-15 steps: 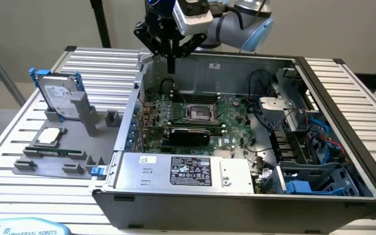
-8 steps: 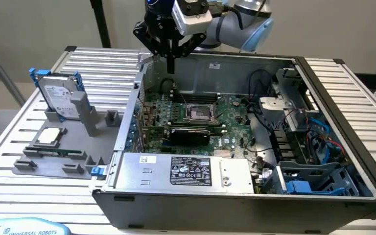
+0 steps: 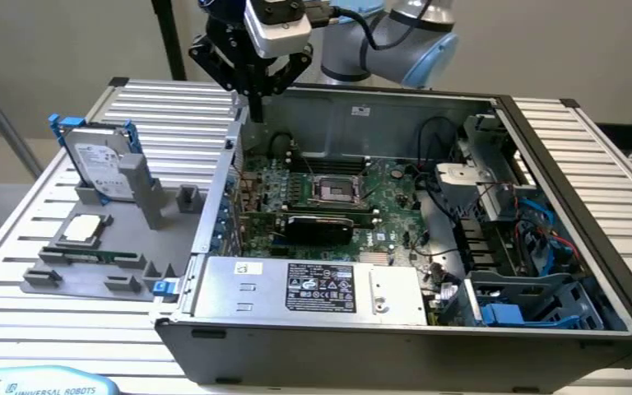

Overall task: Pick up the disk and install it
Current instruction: 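Reach for the disk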

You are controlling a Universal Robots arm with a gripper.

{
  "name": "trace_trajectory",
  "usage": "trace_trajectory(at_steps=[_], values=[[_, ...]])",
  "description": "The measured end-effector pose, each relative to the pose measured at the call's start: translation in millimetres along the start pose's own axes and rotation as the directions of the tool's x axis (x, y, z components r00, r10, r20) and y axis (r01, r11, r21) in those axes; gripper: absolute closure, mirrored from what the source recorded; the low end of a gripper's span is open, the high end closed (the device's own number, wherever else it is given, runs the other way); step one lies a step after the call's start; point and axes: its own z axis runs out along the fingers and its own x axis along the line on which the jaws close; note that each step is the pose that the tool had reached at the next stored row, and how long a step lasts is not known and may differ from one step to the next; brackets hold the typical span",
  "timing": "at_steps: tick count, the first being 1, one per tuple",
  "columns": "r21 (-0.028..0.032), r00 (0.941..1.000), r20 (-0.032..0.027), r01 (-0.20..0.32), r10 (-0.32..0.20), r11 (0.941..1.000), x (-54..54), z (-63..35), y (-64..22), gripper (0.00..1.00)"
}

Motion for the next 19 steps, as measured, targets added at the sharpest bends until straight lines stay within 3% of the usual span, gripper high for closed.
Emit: trace_trajectory(at_steps=[19], values=[[-0.0015,1.0000,0.0000,0.000,0.000,1.0000,86.3,-1.9,-4.8,0.89]])
